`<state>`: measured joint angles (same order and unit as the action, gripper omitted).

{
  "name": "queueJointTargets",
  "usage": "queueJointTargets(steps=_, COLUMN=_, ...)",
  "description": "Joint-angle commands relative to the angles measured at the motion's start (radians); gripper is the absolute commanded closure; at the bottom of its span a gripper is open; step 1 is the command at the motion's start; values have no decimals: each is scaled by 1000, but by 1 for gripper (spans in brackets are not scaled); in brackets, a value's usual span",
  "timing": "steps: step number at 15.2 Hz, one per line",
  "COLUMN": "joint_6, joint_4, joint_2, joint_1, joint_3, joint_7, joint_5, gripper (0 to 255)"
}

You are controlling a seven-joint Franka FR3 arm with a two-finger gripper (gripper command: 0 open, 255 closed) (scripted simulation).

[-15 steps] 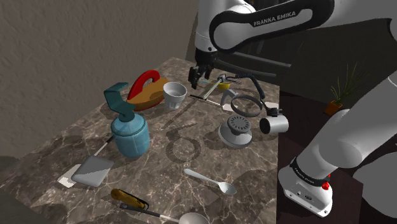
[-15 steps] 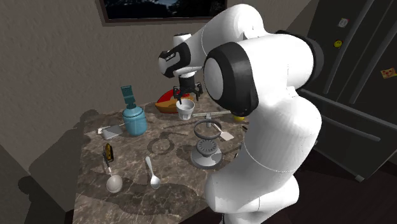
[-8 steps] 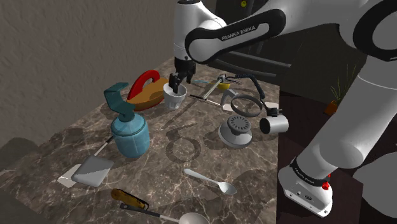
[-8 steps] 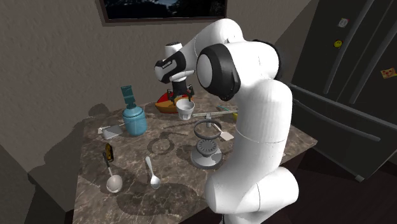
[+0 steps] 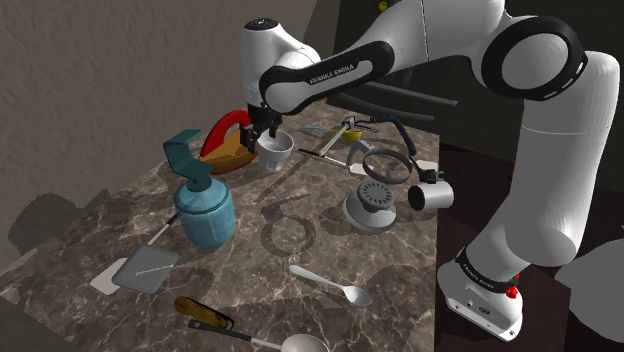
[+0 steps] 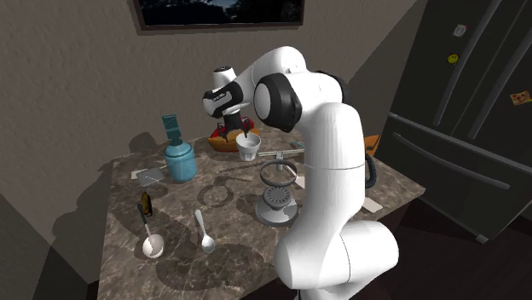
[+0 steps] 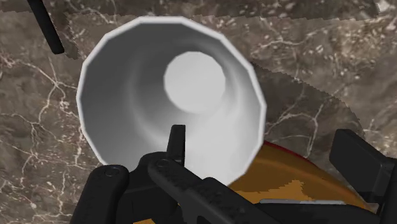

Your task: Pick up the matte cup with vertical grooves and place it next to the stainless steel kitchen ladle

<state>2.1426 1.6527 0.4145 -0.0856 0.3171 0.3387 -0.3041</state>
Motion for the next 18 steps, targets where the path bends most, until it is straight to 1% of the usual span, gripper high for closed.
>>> queueJointTargets(steps=1, joint_6=17, joint_4=-2, joint_2=19, joint_1=-1, joint_3=-4, joint_7=3, joint_5=-8, gripper=0)
queueJointTargets(steps=6, joint_6=61, joint_4=10, joint_2=52, joint_1=-3, joint_3=-13, joint_7=12, joint_5=-23, gripper=0)
queueJointTargets(steps=13, joint_6=60, joint_4=9, joint_2=52, joint_1=-3, joint_3=-13, joint_7=12, joint_5=-23, gripper=0)
queueJointTargets(steps=14, joint_6=60, joint_4=9, joint_2=52, joint_1=-3, joint_3=-13, joint_7=12, joint_5=-23, gripper=255)
queueJointTargets(steps=18, joint_6=60, joint_4=9, joint_2=52, joint_1=-3, joint_3=-13, joint_7=12, joint_5=-23, gripper=255)
